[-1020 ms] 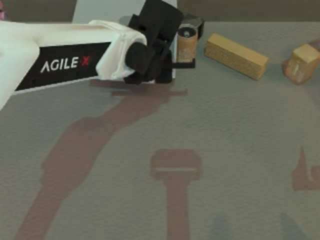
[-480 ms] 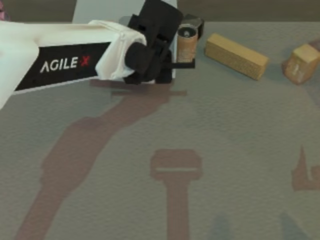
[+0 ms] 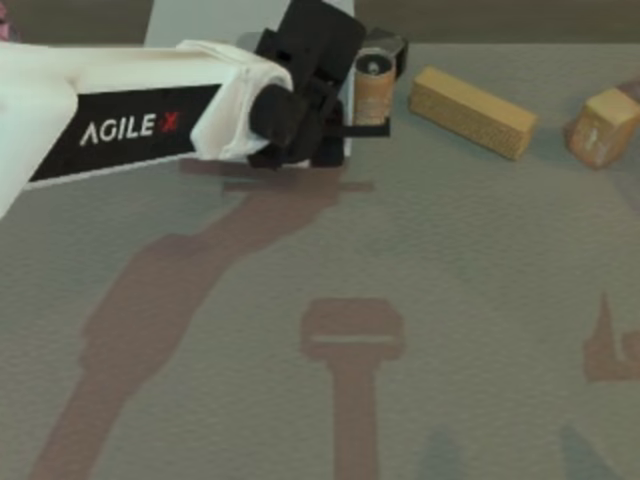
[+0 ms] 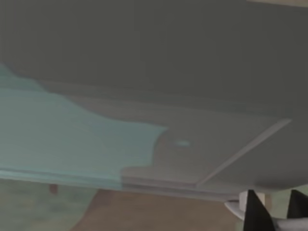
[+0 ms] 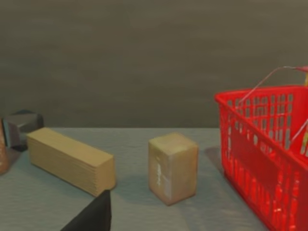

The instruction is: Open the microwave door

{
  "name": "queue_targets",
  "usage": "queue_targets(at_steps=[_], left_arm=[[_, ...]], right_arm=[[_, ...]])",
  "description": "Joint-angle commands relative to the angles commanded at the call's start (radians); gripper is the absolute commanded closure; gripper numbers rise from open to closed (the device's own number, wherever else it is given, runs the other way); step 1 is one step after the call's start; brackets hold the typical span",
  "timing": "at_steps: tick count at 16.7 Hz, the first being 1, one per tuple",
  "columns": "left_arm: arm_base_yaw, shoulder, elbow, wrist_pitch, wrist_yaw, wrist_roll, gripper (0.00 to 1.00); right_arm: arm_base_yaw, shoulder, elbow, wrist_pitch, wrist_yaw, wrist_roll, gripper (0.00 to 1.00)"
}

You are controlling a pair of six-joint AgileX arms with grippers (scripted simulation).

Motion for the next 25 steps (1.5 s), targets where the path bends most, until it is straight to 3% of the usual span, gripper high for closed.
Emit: queue_targets(at_steps=[13,25], left_arm=[[0.008,-0.044,-0.07,0.043,0.041,0.057,1.0],[0.008,-0.044,-0.07,0.043,0.041,0.057,1.0]], right_arm=[[0.0,0.0,0.0,0.0,0.0,0.0,0.0],[0.0,0.0,0.0,0.0,0.0,0.0,0.0]])
